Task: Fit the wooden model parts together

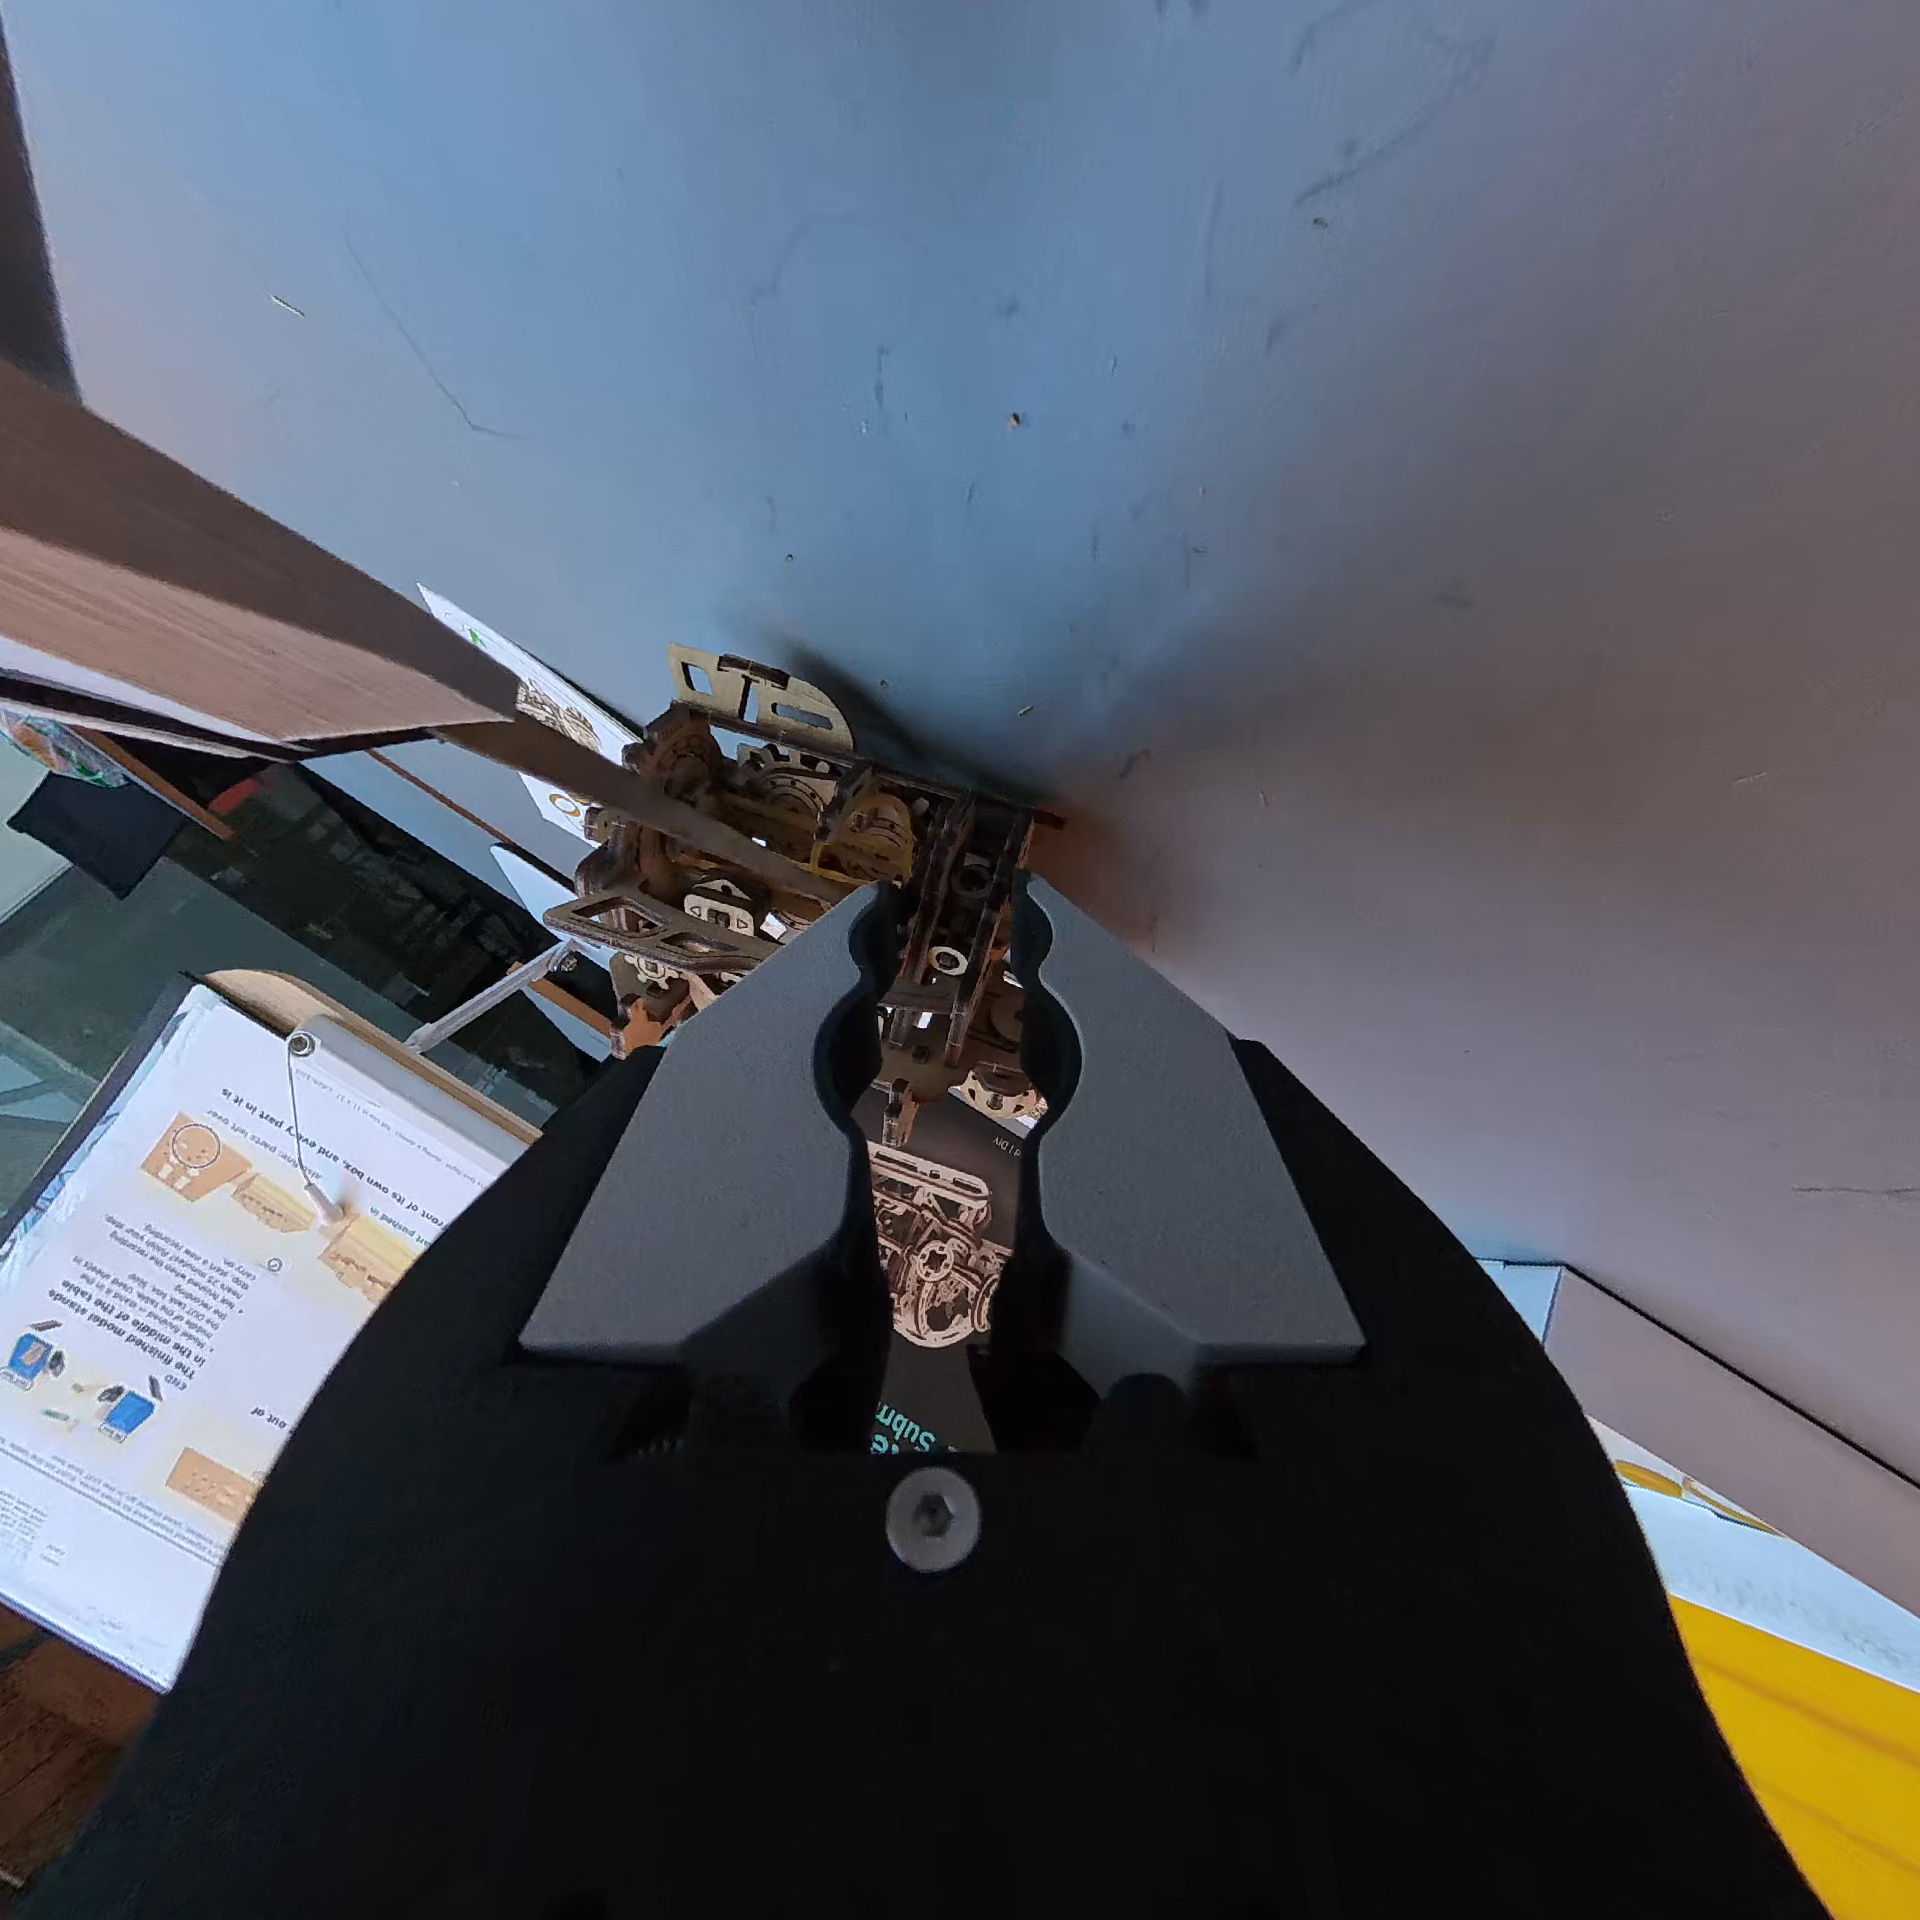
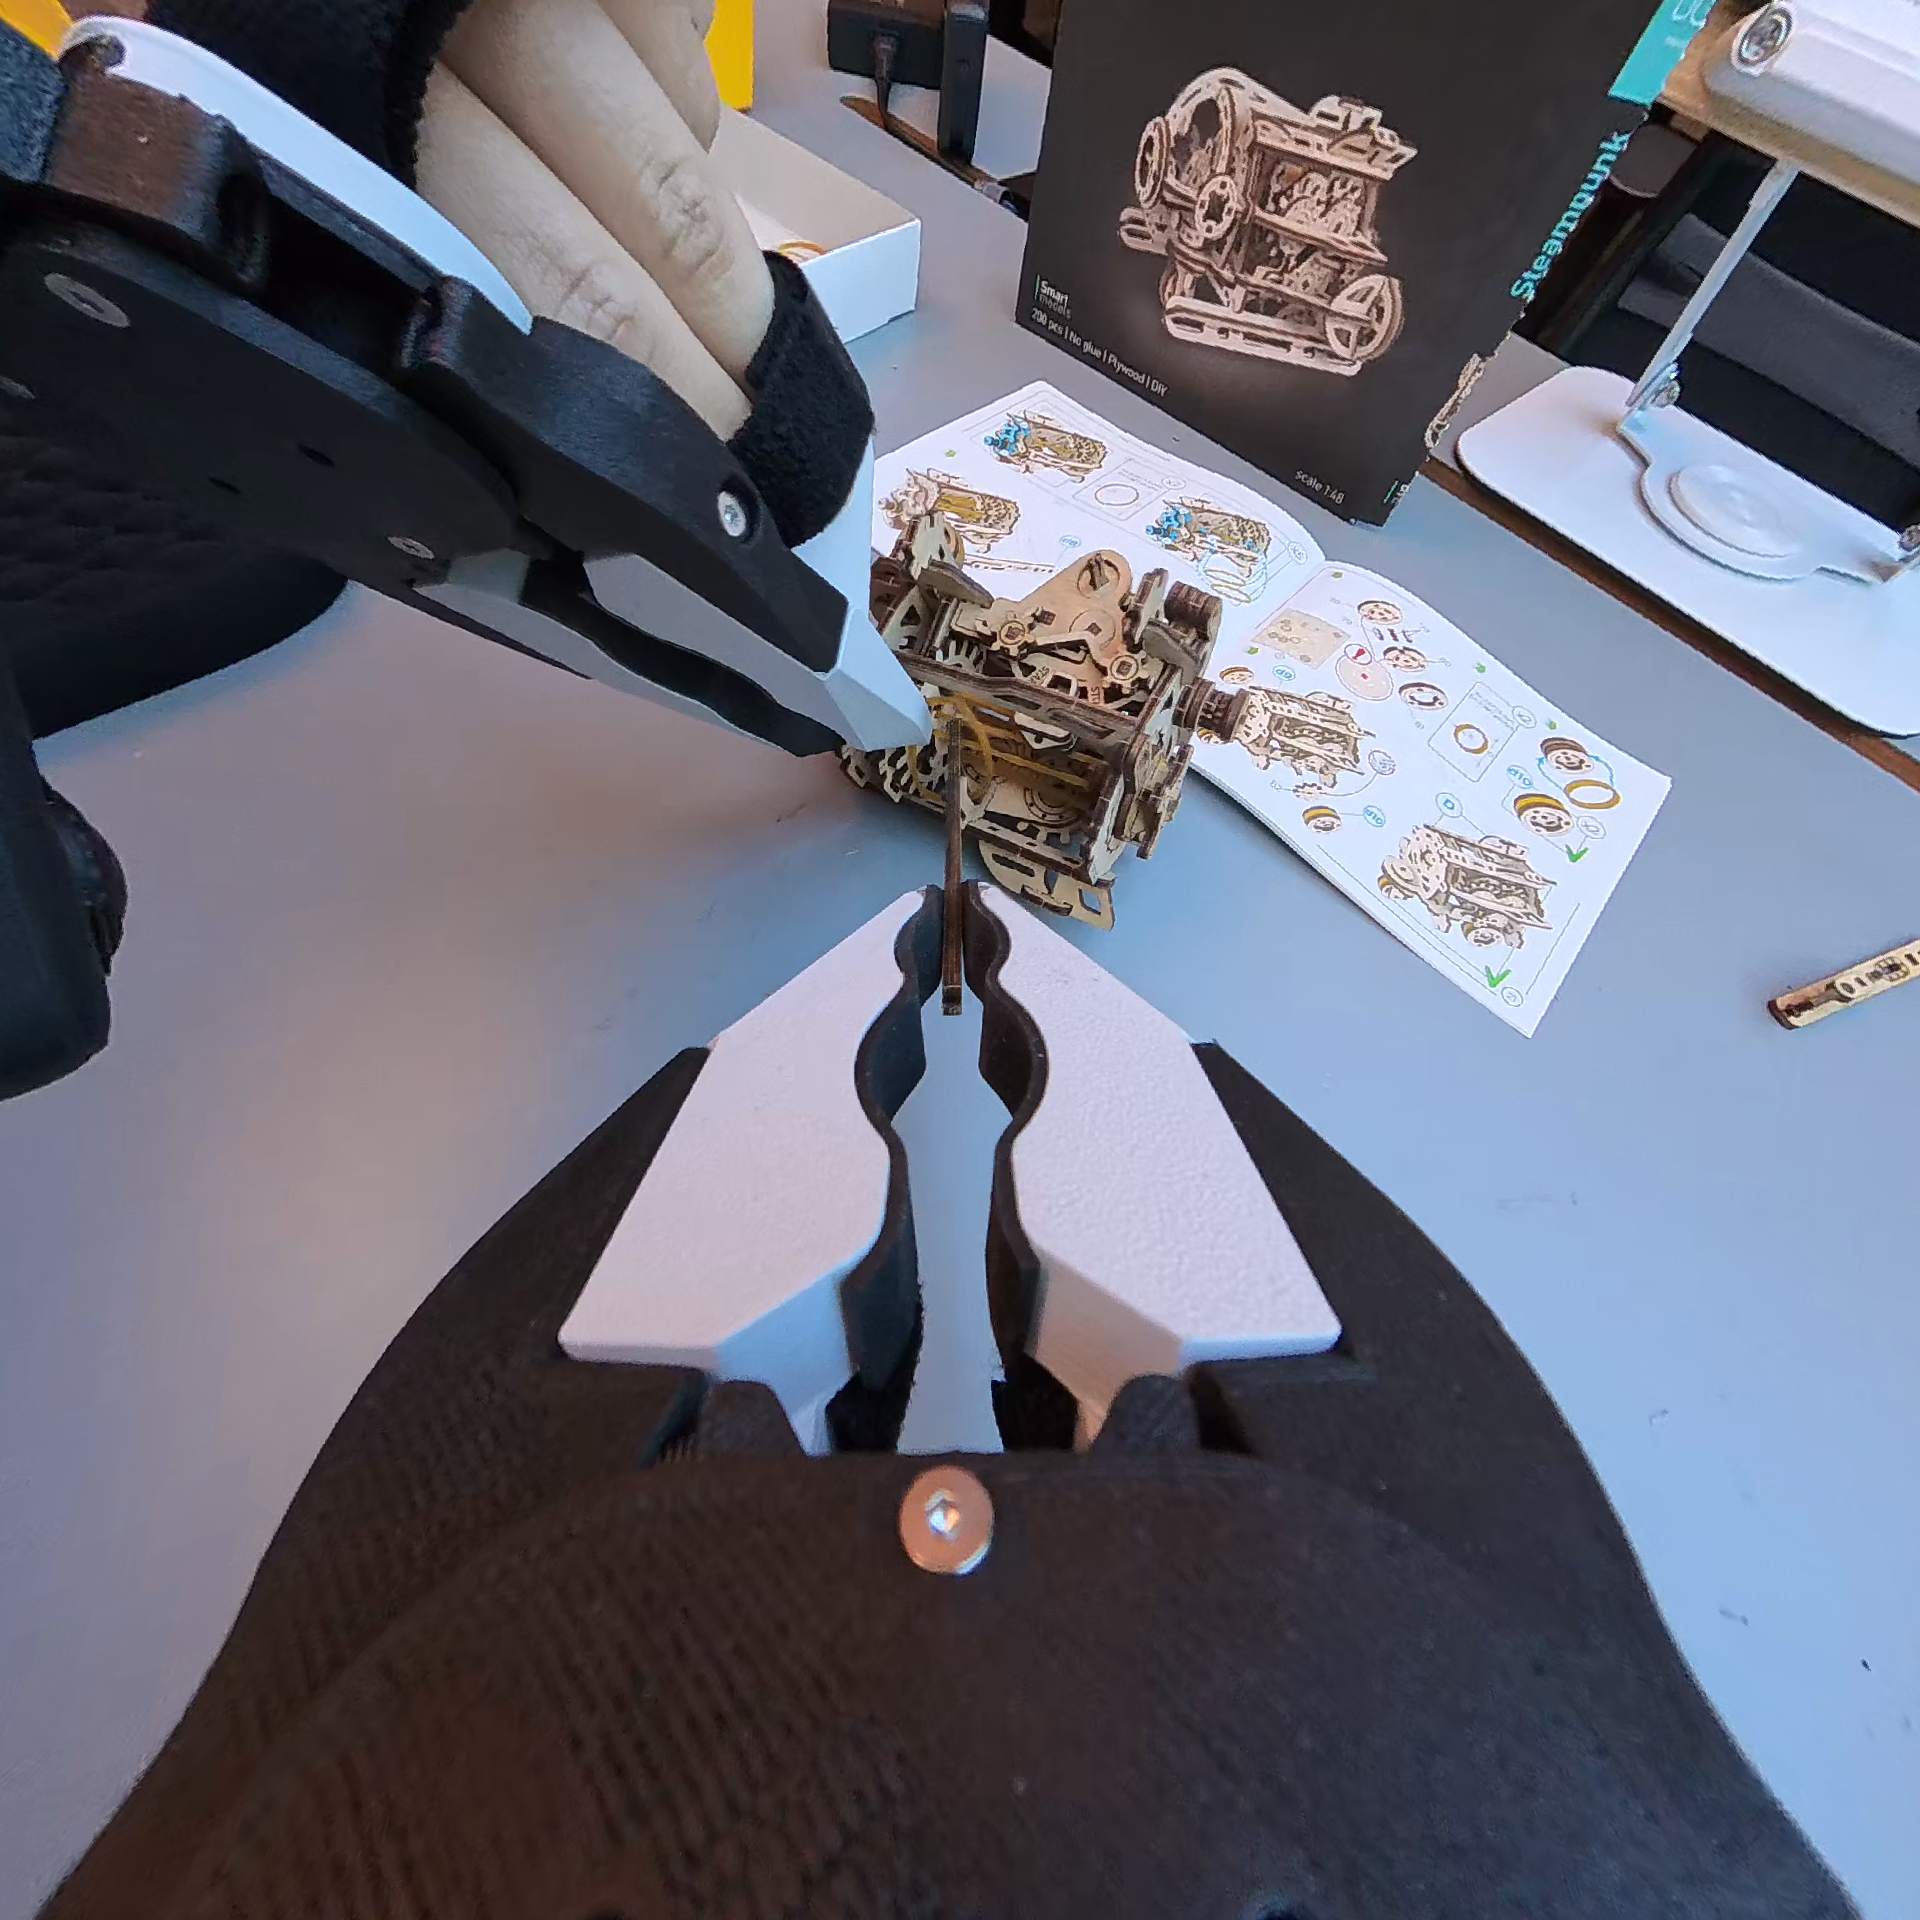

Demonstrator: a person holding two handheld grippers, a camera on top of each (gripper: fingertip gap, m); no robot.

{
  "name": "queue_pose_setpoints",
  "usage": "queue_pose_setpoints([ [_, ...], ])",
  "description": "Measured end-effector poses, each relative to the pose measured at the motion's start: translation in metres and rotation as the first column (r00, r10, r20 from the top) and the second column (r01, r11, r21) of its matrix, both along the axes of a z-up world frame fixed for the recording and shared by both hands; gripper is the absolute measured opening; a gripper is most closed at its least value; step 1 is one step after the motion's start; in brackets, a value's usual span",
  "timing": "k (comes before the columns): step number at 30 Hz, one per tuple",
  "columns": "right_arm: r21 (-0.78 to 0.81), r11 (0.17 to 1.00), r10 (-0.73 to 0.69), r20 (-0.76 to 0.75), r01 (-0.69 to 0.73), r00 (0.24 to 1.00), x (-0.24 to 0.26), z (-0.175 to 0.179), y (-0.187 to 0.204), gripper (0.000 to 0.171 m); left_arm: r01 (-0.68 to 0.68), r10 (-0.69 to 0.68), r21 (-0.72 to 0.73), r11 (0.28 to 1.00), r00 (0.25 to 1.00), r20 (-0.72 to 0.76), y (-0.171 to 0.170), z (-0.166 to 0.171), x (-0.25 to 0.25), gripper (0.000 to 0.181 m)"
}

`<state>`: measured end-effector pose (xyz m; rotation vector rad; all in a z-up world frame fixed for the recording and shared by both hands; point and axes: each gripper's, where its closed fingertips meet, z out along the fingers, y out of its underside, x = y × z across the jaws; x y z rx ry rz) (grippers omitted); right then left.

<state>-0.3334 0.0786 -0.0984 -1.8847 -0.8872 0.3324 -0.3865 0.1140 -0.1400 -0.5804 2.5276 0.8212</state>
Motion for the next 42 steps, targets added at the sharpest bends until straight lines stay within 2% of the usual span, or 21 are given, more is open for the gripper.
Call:
queue_pose_setpoints([
  [27, 0.009, 0.993, -0.12, 0.022, 0.12, 0.992, 0.027, 0.002, 0.015, 0.001, -0.011, 0.011, -0.017, 1.0, 1.0, 0.005, -0.001, 0.0, 0.001, 0.019],
  [42, 0.018, 0.999, -0.04, 0.015, 0.039, 0.999, 0.011, 0.003, 0.007, 0.001, 0.013, -0.013, 0.012, 1.0, 1.0, 0.028, 0.002, 0.002, 0.002, 0.02],
])
